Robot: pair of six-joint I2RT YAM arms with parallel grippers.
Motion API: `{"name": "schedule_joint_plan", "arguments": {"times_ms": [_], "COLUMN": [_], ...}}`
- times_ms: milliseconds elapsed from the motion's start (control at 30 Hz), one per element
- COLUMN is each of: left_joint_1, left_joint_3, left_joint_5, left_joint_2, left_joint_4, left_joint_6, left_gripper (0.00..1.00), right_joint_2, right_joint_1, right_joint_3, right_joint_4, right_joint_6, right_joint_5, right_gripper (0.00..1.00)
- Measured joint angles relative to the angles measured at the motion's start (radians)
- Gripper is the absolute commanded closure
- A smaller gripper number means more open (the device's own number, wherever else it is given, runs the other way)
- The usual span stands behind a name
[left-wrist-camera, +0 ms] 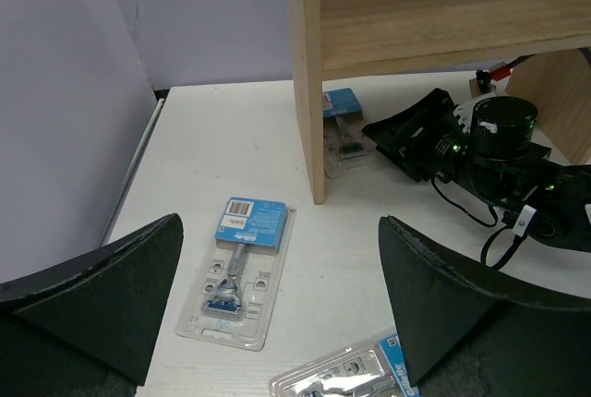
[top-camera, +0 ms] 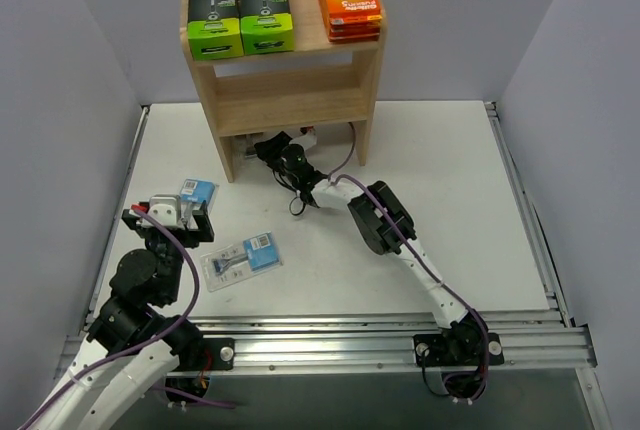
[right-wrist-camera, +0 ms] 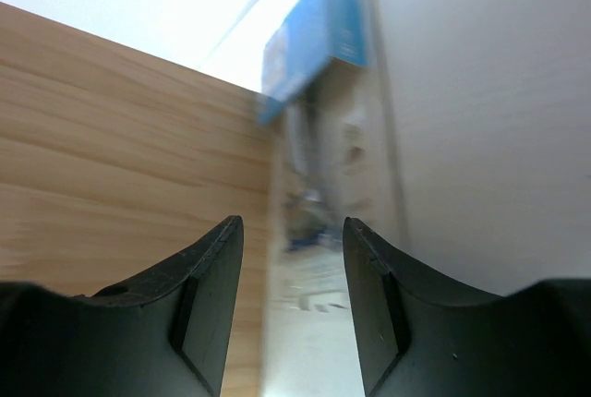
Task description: Place and organize the shaving razors onto the shelf
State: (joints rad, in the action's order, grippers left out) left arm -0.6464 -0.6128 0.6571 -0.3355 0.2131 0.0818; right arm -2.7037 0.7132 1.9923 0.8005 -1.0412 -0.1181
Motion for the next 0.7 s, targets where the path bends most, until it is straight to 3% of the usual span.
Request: {"name": "schedule_joint_plan", "arguments": {"times_ms": [333,700], "left_joint_1": [0.000,-0.002], "left_joint_3": [0.000,0.000], "left_joint_5": [0.000,0.000], "left_joint_2": [0.015,0.026], "left_joint_4": [0.000,0.000], "left_joint_6": [0.000,0.000], "left_gripper": [0.04,0.05], "right_joint_2": [-0.011,-0.002], "right_joint_1": [0.002,0.017], "right_joint_3": [0.095,0.121], "right_joint_4": [-0.181,-0.272], "right_joint_6": [0.075,0.133], "right_joint_5": [-0.006,-0.050], "right_gripper": [0.57,0.57]}}
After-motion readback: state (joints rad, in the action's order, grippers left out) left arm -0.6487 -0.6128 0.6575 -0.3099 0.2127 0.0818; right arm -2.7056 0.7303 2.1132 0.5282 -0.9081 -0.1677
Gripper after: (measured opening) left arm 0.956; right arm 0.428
